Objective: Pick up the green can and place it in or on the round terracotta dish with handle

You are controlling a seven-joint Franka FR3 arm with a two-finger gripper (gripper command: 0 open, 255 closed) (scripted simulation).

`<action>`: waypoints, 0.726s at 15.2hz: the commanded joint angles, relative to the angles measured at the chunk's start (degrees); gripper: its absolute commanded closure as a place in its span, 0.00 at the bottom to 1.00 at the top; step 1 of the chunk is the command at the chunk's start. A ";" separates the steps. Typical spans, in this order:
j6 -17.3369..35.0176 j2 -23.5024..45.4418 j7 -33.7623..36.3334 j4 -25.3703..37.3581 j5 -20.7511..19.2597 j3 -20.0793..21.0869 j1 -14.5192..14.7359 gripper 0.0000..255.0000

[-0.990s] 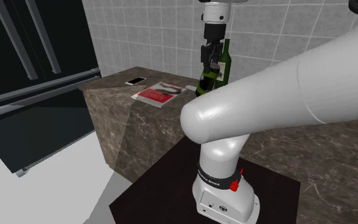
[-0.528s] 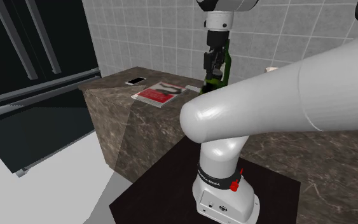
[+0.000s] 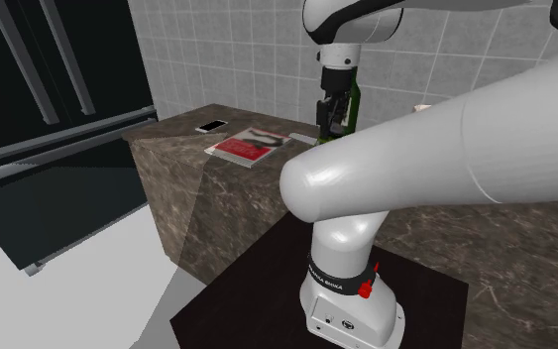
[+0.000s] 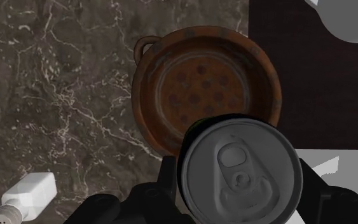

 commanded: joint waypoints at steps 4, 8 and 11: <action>4.02 0.65 0.19 -3.40 -1.71 -1.72 -0.65 1.00; 6.95 1.64 0.28 -5.39 -2.96 -3.07 -0.99 1.00; 6.95 1.64 0.28 -5.39 -2.96 -3.07 -0.99 1.00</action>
